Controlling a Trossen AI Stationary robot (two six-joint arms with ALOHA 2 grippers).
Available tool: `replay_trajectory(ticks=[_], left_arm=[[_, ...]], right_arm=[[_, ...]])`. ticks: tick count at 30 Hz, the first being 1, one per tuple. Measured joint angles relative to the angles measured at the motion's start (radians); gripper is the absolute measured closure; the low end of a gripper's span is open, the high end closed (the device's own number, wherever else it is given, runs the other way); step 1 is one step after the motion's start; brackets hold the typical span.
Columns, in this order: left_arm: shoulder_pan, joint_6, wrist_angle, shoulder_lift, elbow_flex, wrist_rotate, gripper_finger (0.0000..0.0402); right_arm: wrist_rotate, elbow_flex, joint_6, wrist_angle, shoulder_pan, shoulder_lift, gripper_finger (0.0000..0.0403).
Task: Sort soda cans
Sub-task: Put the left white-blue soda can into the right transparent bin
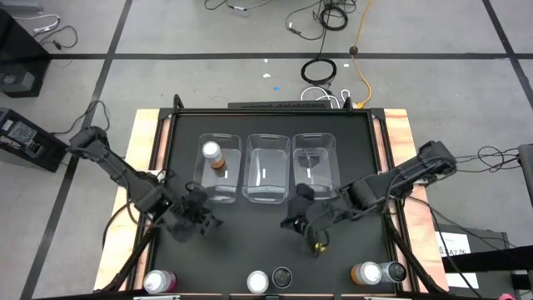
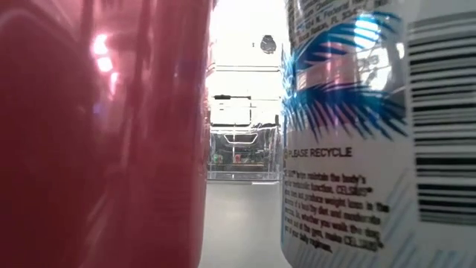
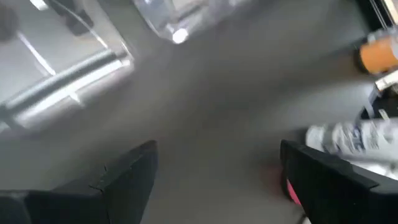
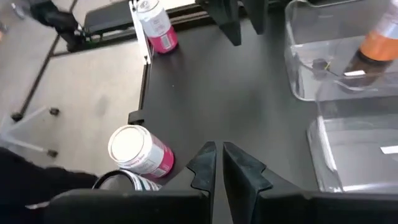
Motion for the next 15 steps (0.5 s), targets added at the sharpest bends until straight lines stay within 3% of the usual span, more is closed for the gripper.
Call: replay_trajectory(ticks=[15], left_arm=[[-0.148,-0.036,0.020,0.034,0.000,0.056,0.0056]], right_arm=[[-0.053,0.524,-0.007,-0.170,0.016,0.452,0.0383]])
